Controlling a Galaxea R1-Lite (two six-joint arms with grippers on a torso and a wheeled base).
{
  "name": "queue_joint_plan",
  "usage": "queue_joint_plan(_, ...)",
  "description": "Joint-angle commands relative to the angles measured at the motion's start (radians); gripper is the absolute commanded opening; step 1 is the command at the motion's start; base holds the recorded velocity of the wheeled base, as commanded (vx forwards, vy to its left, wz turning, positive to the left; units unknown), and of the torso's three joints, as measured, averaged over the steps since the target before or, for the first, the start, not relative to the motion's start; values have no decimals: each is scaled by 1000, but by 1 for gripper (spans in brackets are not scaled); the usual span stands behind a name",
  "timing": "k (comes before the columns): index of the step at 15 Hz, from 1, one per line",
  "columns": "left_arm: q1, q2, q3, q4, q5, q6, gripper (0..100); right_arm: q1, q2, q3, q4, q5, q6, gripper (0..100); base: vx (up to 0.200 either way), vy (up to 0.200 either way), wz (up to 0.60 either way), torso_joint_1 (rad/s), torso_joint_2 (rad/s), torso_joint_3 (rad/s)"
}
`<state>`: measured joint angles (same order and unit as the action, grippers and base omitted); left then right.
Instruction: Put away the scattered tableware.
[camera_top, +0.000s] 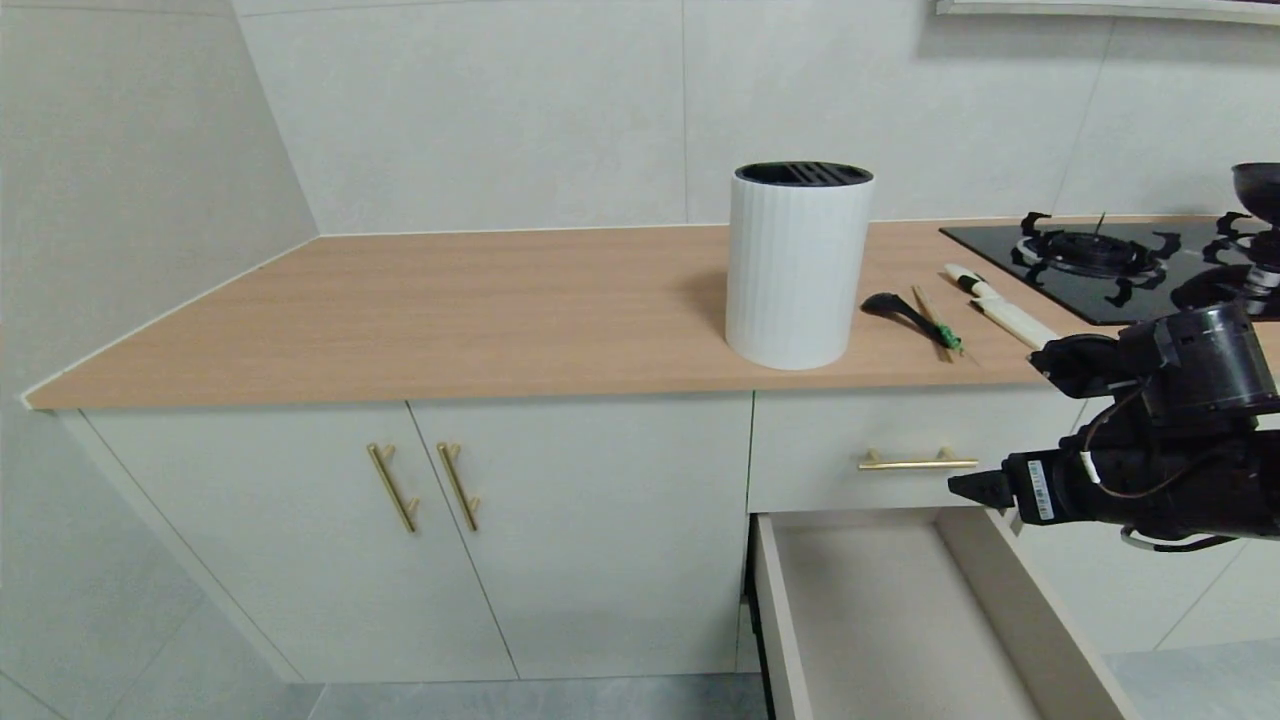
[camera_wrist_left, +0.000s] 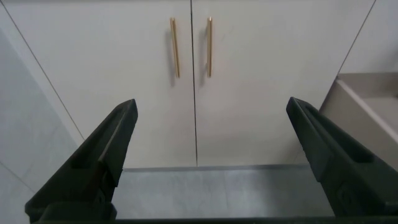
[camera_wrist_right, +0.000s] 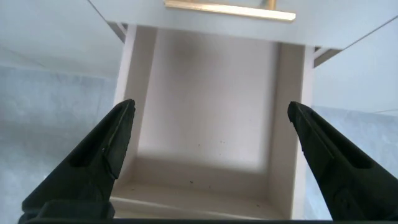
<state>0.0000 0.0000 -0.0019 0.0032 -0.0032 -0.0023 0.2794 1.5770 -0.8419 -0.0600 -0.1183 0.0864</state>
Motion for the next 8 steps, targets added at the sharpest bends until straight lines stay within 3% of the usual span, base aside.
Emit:
queue_joint_plan(1, 0, 0, 0, 0, 0, -1, 100, 0, 9, 0, 0, 0, 1, 100, 0, 0, 0, 198, -471, -286)
queue_joint_plan(8, 0, 0, -1, 0, 0, -1, 100, -3, 26, -2, -9, 0, 1, 100, 0, 0, 0, 219, -500, -286)
